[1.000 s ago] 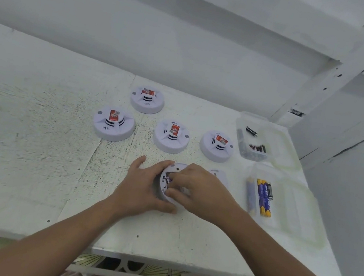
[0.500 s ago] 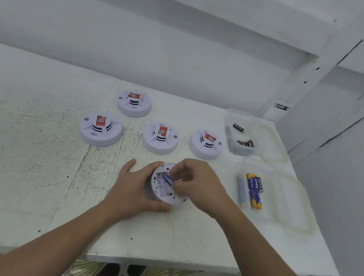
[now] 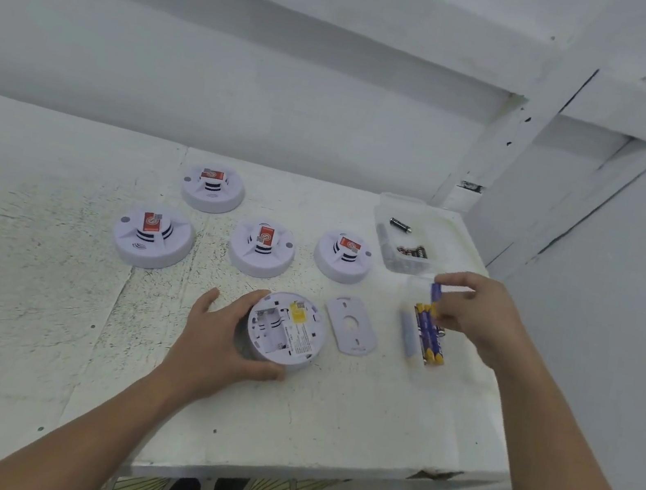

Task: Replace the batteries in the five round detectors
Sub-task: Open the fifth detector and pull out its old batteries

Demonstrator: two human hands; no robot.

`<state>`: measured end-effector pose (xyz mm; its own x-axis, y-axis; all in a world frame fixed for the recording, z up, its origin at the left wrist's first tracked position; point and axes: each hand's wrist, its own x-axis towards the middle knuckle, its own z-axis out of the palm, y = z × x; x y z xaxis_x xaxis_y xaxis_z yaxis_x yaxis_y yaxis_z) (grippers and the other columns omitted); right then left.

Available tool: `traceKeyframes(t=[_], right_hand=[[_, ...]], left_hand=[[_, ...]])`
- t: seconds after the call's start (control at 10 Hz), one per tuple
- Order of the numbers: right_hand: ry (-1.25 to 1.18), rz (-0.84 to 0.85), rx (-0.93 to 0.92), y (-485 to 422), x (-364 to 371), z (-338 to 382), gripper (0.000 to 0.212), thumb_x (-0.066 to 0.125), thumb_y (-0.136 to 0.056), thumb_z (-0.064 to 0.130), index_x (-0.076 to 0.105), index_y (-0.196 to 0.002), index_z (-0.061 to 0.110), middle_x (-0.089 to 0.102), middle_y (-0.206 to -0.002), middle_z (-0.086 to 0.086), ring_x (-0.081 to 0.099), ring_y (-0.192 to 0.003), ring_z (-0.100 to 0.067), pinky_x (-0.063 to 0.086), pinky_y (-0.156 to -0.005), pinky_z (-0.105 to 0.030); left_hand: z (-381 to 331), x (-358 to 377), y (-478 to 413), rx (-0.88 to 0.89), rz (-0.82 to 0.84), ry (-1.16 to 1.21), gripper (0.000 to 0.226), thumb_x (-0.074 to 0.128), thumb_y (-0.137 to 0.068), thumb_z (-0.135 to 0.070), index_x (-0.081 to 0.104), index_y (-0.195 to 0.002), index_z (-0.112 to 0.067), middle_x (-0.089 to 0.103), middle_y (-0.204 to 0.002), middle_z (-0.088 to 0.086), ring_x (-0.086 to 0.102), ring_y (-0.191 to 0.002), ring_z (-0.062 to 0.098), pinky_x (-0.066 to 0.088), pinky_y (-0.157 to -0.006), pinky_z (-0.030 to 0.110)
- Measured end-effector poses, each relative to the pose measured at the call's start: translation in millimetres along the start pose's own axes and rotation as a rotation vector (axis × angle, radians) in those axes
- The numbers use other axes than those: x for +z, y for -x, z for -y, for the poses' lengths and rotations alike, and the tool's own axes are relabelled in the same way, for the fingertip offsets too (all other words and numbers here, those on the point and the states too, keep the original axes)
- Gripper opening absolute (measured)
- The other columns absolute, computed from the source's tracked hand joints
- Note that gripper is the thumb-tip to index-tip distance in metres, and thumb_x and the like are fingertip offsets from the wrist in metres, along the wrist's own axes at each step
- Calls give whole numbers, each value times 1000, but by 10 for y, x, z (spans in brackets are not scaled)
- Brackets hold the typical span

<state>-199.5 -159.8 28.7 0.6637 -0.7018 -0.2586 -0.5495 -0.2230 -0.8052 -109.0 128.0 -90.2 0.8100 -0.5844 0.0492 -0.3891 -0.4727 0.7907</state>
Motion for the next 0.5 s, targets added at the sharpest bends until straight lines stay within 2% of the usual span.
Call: traceKeyframes(t=[0.1,0.2,0.3,0.4,0.5], right_hand=[[583,-116,-94,-89,-36,-131,30,52,-82,-6,64,-101,14,66,-94,-11,61,-78,-27,49,-65,-31],[930,-113,-151,-96,55,-265,33,45,-80,-9,63,-102,8,64,-96,-12,57,-78,-27,37,-61,-26],[1129,-86,-164,-46,168,-339,16,44,-79,-7,48,-79,9,48,-70,-4,52,-71,-26,32,-52,-26],[1186,-77,-163,23,263,-359,16,49,-82,-1,42,-77,13,36,-65,0,47,-70,-24,34,-52,-26],[1173,-67,-148,94,300,-324,14,57,-82,3,52,-94,10,47,-77,-4,52,-76,-24,39,-60,-28]], left_hand=[[-38,-12,15,-7,7,38,110,64,-34,-85,34,-132,-46,34,-110,-48,9,-117,-17,-3,-113,28],[-98,-17,33,18,-1,56,106,63,-34,-82,32,-128,-45,36,-108,-45,-2,-101,-44,-2,-110,26],[-98,-22,38,36,-5,49,107,62,-34,-84,33,-129,-43,36,-107,-44,-4,-98,-46,-3,-110,26],[-39,-3,24,29,11,49,105,63,-36,-86,33,-129,-46,38,-110,-46,8,-106,-37,-3,-114,28],[-10,4,13,4,5,47,108,64,-35,-86,34,-132,-47,36,-112,-47,10,-125,-10,-2,-117,33]])
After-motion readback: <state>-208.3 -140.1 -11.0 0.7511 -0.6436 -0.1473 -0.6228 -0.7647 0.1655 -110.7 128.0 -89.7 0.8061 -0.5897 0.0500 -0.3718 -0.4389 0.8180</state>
